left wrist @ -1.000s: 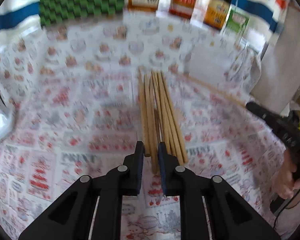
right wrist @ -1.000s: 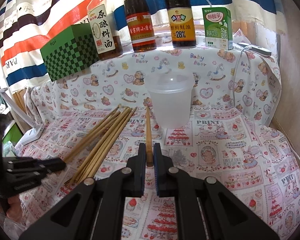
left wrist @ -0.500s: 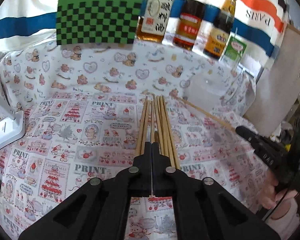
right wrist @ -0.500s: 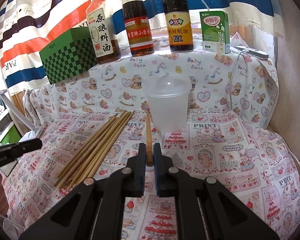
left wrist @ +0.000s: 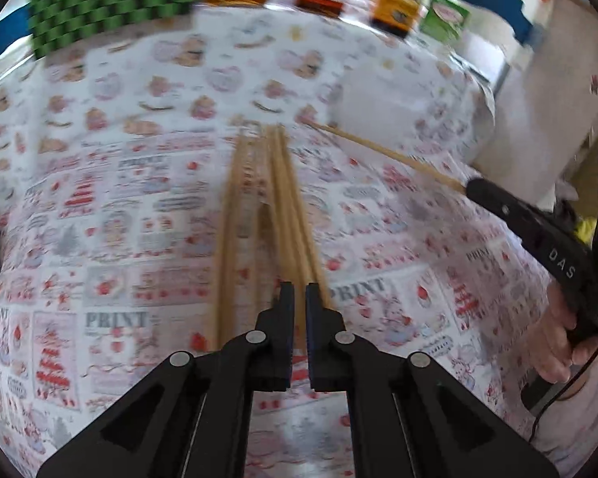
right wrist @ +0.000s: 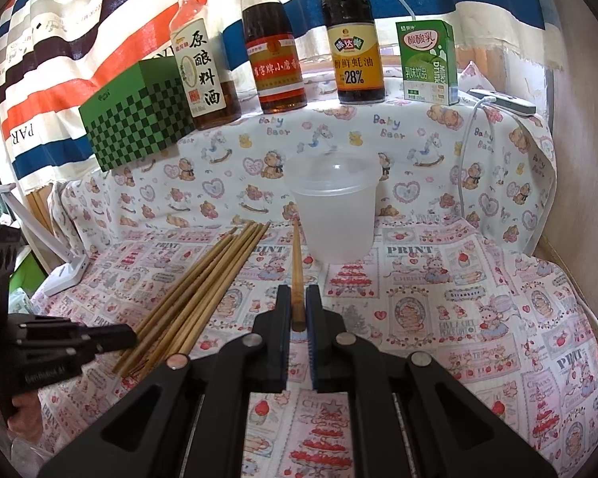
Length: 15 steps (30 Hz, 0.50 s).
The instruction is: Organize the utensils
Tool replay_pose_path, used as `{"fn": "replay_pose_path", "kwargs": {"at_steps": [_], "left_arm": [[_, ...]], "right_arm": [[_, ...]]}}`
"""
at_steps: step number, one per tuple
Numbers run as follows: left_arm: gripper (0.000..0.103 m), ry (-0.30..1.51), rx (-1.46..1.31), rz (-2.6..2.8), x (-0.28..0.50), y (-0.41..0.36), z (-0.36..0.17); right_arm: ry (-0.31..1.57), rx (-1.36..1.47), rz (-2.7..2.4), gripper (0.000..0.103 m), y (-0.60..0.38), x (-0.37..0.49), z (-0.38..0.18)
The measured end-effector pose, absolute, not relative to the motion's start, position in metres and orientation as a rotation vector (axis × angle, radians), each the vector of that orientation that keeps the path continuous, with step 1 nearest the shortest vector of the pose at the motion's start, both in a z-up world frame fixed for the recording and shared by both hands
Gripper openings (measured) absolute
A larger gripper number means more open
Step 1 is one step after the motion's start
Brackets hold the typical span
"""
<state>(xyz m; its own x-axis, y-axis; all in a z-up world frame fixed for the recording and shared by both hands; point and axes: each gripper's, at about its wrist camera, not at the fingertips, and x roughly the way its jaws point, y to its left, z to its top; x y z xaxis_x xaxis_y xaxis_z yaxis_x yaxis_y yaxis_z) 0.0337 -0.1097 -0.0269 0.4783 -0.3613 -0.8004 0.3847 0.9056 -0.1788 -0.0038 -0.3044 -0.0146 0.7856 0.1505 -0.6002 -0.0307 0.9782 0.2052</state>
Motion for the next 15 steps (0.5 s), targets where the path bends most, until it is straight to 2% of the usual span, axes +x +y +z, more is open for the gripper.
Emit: {"fn": "replay_pose_path", "kwargs": {"at_steps": [10,12,14,15], "left_arm": [[0.009,1.029,0.119,-0.333,0.053,-0.129,-0.042],[0.022,1.059,0.071,-0.330,0.059,-0.125,-0.047],[0.022,1.062,0.035,-0.326,0.061,-0.121,-0.048],[0.016,1.060,0.036,-0.323,0.061,-0.120,-0.048]], "right_arm": [[0.665,0.184,0.096,0.007,-0.304,-0.003,-0.016],[0.665,0.184,0.096,0.007,-0.304,-0.003,-0.016],[0.665,0.186,0.096,0.007,-0.304,-0.003,-0.016],[0.665,0.187,0.096,0.007,-0.304,-0.003,-0.016]]}}
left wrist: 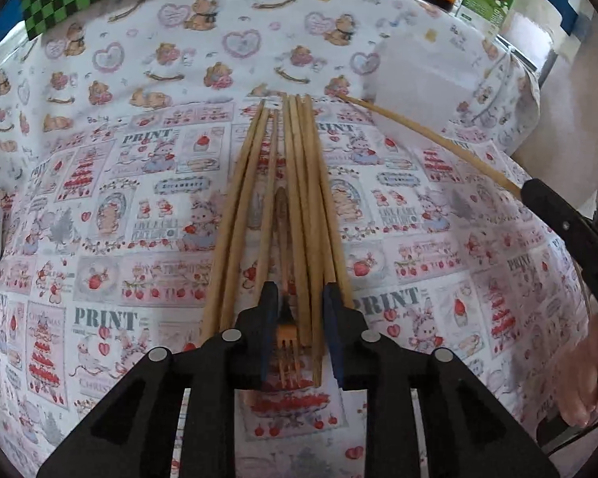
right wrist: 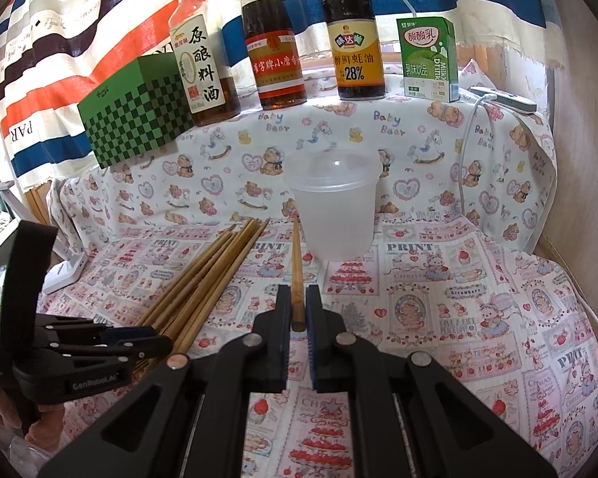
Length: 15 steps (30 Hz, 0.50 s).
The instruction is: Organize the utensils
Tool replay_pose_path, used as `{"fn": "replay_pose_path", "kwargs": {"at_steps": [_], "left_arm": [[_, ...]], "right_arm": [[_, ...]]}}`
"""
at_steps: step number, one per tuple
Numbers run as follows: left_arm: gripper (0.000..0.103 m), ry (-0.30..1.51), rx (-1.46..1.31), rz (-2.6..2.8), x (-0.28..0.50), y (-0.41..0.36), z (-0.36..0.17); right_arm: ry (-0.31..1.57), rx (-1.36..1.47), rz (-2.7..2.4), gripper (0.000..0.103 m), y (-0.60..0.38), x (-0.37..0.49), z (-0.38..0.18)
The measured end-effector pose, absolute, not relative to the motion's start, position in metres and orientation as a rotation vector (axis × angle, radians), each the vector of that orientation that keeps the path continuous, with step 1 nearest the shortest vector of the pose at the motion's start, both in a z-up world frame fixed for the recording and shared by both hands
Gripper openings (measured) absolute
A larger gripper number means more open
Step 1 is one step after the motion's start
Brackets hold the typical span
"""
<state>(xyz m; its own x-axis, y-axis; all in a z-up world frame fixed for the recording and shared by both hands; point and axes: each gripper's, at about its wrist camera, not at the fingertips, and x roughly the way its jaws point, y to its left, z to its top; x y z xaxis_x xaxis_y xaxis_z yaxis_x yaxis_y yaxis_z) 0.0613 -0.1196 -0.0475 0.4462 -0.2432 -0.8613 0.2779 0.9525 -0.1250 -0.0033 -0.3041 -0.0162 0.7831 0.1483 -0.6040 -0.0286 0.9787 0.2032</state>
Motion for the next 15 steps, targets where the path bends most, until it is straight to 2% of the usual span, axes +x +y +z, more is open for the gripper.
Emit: {"fn": "replay_pose_path", "kwargs": {"at_steps": [2,11,15], "left_arm": [[0.005,1.045,0.032,-0.315,0.059,-0.117,-0.045],[0.004,0.898,0.004,-0.319,0.043,-0.102,-0.006],[0.004,0.681,-0.040,-0.286,0.027,-0.086,0.026]], "right_arm": [[0.666,0.190,0.096,0.007,-0.304,-0.003,-0.016],[0.661,0.188,0.091,0.007,-0.305,-0.004,-0.017],[0.644,0.202,0.097,0.007,-0.309,-0.007,-0.011]]}}
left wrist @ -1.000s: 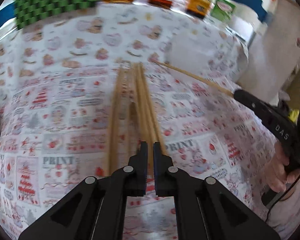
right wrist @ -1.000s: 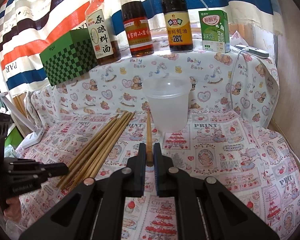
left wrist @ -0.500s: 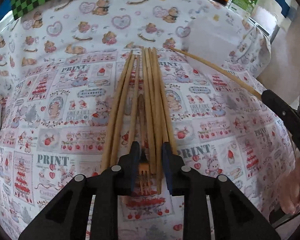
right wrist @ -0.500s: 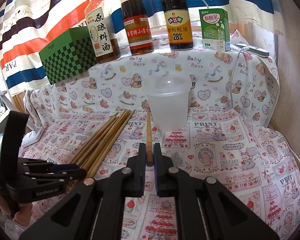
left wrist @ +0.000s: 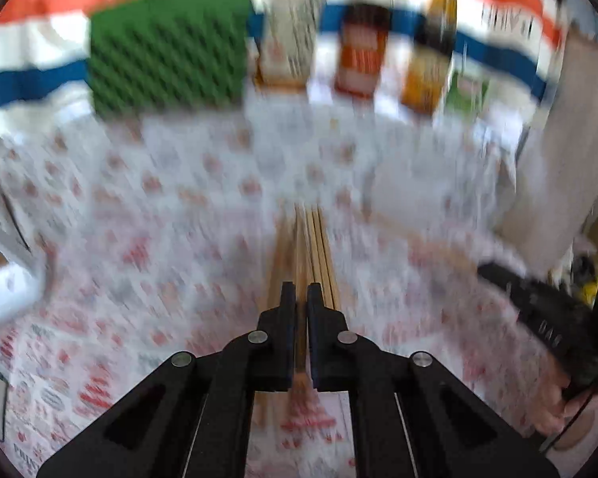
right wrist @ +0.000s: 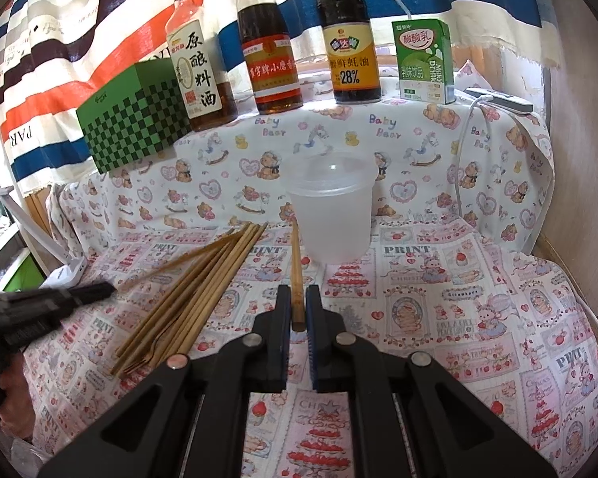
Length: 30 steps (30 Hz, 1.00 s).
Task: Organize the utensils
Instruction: 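Carry the chopsticks to the clear cup and open both grippers to drop them in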
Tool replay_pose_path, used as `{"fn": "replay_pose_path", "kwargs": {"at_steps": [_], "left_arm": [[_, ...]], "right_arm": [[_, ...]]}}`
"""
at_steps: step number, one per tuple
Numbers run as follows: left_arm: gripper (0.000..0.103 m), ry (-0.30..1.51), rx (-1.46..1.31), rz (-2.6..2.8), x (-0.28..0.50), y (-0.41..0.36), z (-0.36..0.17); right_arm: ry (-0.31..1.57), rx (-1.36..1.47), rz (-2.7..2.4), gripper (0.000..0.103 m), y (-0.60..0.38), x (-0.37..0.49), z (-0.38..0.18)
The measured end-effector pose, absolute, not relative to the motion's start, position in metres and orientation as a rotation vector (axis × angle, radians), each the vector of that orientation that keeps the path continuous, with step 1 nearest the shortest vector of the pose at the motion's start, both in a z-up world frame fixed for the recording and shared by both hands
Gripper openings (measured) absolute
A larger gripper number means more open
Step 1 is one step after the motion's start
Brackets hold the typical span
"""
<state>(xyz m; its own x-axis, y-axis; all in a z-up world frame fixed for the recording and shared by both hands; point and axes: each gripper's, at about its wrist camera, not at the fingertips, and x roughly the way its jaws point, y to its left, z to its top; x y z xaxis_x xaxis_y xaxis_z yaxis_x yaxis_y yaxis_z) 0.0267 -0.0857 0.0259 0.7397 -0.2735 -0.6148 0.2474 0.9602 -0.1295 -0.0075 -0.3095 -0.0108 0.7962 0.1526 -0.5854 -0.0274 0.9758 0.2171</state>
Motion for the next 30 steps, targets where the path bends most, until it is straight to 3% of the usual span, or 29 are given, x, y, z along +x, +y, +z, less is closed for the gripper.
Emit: {"fn": "replay_pose_path", "kwargs": {"at_steps": [15,30], "left_arm": [[0.004,0.457,-0.169,-0.272,0.011,-0.045,0.099],[0.004,0.386,-0.025,-0.384,0.046,-0.104,0.158]], "right_arm": [[0.437,0.209,0.162,0.006,-0.322,-0.030,0.072],[0.223,0.255,0.104,0.006,-0.338,-0.010,0.163]]}}
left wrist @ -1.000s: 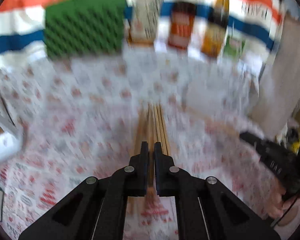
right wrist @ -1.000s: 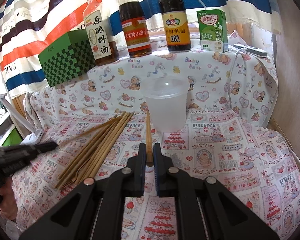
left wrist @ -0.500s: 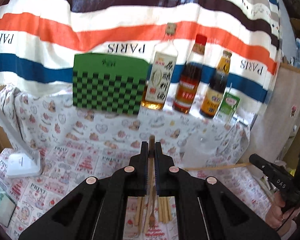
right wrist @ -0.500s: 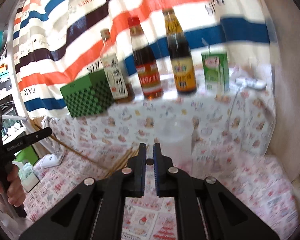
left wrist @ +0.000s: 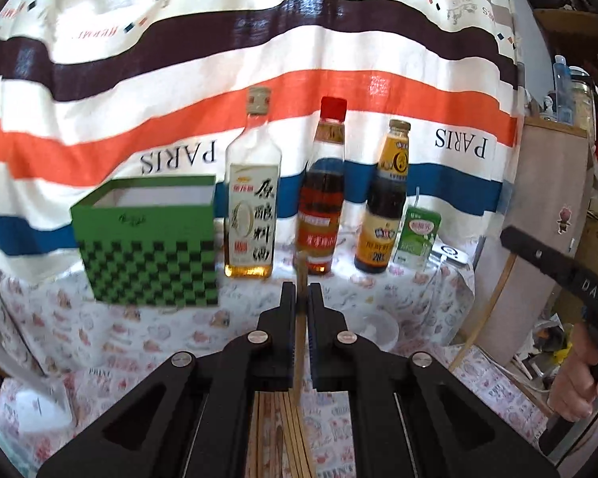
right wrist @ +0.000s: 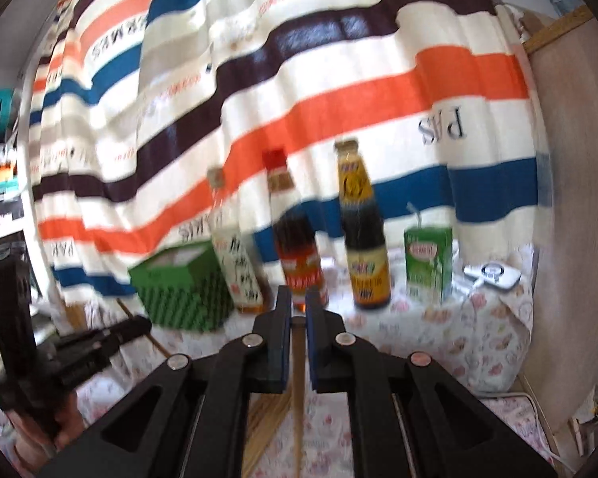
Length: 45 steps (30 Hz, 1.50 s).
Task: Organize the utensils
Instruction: 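Carry the chopsticks to the clear cup and open both grippers to drop them in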
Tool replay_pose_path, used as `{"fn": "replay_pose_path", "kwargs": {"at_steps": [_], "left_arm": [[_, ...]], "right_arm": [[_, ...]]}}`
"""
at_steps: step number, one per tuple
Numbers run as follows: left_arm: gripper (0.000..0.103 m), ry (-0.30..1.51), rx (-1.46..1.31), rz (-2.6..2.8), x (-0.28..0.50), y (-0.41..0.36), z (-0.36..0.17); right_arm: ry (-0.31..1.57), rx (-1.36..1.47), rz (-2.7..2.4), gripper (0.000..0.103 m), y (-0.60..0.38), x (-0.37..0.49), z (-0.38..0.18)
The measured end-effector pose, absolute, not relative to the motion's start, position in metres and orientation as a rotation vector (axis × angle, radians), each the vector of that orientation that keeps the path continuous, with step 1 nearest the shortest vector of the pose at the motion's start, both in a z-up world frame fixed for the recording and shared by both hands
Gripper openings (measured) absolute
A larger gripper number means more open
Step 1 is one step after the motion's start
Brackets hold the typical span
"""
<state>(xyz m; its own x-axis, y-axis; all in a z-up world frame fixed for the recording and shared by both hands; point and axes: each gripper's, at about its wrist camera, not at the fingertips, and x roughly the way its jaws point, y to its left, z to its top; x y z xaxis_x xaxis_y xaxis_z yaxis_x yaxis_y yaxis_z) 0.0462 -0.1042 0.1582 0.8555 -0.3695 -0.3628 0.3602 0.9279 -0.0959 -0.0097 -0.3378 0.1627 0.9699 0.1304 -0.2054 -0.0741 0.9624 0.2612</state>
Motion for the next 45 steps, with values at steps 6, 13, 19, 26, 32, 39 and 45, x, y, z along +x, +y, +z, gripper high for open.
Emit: {"fn": "replay_pose_path", "kwargs": {"at_steps": [6,13,19,26,32,39,45], "left_arm": [[0.004,0.366,-0.015,-0.442,0.063,-0.132,0.174],[0.004,0.375,-0.009,-0.468,0.095,-0.172,0.183],[0.004,0.319,-0.048,-0.509,0.113,-0.189,0.196],[0.004,0.346,-0.075,-0.517,0.135,-0.199,0.179],[0.004,0.430,-0.086,-0.540,0.148,-0.200,0.144],[0.004,0.487,-0.044,-0.547,0.149,-0.209,0.123],[0.024,0.479,-0.039,-0.510,0.148,-0.206,0.120]], "right_arm": [[0.035,0.354,0.050,0.006,-0.364,-0.002,0.160],[-0.080,0.508,-0.086,0.006,-0.404,0.003,0.144],[-0.049,0.663,-0.108,0.006,-0.439,0.018,0.124],[-0.043,0.857,-0.199,0.006,-0.470,0.024,0.096],[-0.015,1.019,-0.287,0.006,-0.495,0.027,0.069],[0.091,0.959,-0.252,0.006,-0.495,0.047,0.066],[0.271,0.801,-0.097,0.007,-0.462,0.082,0.070]]}}
